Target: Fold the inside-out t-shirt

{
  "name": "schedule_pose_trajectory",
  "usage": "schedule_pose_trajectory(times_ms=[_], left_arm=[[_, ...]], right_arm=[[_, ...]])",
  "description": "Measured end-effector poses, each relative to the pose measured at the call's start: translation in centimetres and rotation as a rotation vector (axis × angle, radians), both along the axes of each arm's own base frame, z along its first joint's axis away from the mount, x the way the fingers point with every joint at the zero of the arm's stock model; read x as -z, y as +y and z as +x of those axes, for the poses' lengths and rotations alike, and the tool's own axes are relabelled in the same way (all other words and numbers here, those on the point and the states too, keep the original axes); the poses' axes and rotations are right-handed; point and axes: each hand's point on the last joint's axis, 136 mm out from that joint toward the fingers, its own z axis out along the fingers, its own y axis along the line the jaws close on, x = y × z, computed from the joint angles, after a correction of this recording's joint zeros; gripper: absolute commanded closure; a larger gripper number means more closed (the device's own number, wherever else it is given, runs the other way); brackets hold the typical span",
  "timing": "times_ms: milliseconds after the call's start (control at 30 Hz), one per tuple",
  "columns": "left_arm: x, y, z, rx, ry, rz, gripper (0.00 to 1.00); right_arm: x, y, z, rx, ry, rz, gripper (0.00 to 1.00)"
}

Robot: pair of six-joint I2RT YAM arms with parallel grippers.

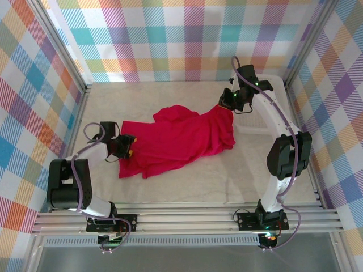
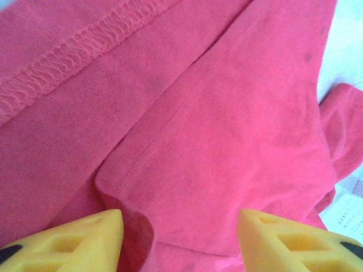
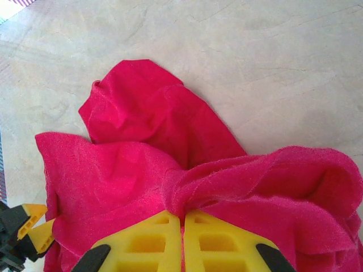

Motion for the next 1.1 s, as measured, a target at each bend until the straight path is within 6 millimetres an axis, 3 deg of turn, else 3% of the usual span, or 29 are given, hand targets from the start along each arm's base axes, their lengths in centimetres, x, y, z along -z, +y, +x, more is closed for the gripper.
schedule_pose_trajectory(times_ms=[300, 633, 733, 900, 1033, 1100], left_arm=[[0.7, -0.3, -0.2, -0.006, 0.020, -0.009, 0.41], [1.2, -0.4, -0.6, -0.008, 0.036, -0.011, 0.47], [1.5, -0.8, -0.5, -0.004, 0.038, -0.015, 0.59], [1.8, -1.0, -0.4, -0.002, 0.047, -0.009, 1.00], [-0.5, -0.3, 0.9, 0.031, 0.040, 0.056, 1.00], [-4.2, 0.9, 3.0, 0.060, -0.015, 0.133, 1.00]], right_arm=[[-0.1, 0.0, 0.0, 0.001, -0.003, 0.000, 1.00], [-0.1, 0.0, 0.0, 0.001, -0.003, 0.001, 1.00], [-0.1, 0.0, 0.0, 0.000, -0.003, 0.000, 1.00], [-0.1, 0.0, 0.0, 0.000, -0.003, 0.000, 1.00], [-0.1, -0.1, 0.0, 0.001, -0.004, -0.004, 1.00], [-0.1, -0.2, 0.0, 0.003, -0.006, -0.007, 1.00]])
